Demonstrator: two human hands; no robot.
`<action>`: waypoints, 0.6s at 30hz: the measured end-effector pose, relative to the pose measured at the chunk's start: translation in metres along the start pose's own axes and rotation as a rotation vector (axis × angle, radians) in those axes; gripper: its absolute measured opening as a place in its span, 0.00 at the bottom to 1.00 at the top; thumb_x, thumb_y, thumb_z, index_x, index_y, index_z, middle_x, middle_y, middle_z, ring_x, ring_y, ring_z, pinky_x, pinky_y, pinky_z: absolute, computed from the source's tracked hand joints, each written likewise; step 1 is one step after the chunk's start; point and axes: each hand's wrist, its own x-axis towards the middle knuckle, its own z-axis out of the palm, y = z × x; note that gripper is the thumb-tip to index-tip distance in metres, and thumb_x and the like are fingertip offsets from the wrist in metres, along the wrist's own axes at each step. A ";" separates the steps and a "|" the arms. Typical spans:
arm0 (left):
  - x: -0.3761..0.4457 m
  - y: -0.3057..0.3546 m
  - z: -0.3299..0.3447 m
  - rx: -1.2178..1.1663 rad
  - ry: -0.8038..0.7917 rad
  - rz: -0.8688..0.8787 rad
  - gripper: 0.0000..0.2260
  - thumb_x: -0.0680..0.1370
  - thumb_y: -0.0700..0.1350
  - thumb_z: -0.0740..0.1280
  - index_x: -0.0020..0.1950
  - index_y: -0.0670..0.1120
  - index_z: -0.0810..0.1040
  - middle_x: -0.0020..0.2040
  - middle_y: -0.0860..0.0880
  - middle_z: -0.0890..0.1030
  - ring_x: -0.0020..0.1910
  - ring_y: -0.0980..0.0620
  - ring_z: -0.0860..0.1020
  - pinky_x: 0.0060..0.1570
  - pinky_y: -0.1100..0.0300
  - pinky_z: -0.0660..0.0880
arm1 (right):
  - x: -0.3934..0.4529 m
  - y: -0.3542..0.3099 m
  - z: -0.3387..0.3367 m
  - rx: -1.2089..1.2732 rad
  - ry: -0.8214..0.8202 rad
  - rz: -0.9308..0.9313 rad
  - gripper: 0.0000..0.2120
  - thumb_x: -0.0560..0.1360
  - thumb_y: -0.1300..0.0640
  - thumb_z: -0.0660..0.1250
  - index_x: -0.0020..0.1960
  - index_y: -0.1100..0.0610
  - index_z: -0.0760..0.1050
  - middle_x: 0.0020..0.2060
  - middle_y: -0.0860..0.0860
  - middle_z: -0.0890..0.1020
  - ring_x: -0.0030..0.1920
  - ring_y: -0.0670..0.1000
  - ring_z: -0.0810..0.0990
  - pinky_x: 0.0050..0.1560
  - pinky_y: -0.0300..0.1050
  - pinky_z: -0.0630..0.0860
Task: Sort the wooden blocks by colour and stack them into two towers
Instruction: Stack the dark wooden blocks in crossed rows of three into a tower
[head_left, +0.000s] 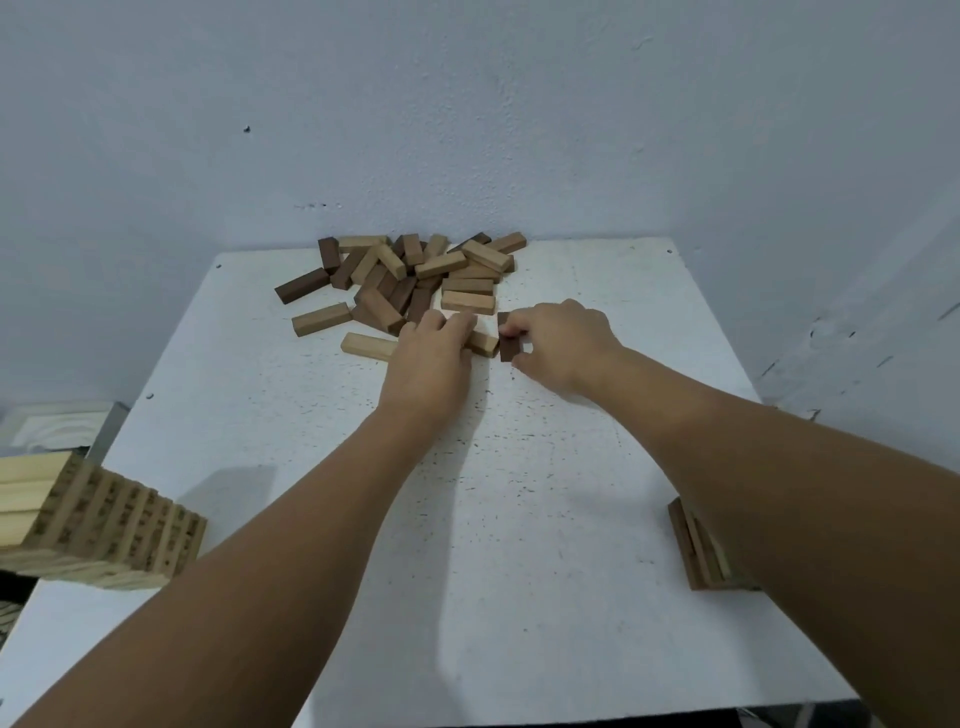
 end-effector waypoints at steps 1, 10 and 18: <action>-0.003 0.000 -0.002 0.000 -0.013 0.009 0.18 0.83 0.40 0.63 0.74 0.49 0.75 0.61 0.43 0.76 0.57 0.41 0.72 0.54 0.50 0.71 | -0.005 -0.002 -0.001 -0.012 -0.006 -0.001 0.13 0.80 0.53 0.66 0.61 0.41 0.80 0.58 0.43 0.83 0.63 0.53 0.74 0.63 0.52 0.67; -0.086 0.001 -0.033 -0.287 -0.189 0.033 0.18 0.80 0.49 0.70 0.70 0.58 0.79 0.54 0.54 0.80 0.54 0.56 0.77 0.53 0.65 0.73 | -0.070 -0.036 0.010 -0.022 -0.070 -0.048 0.12 0.78 0.55 0.66 0.56 0.41 0.80 0.48 0.44 0.82 0.56 0.52 0.78 0.71 0.58 0.61; -0.172 -0.015 -0.063 -0.539 -0.276 -0.106 0.25 0.74 0.44 0.79 0.69 0.57 0.81 0.58 0.61 0.81 0.58 0.63 0.80 0.66 0.59 0.75 | -0.153 -0.054 0.033 0.186 -0.084 -0.059 0.17 0.75 0.49 0.71 0.63 0.39 0.80 0.58 0.40 0.82 0.63 0.48 0.76 0.73 0.55 0.62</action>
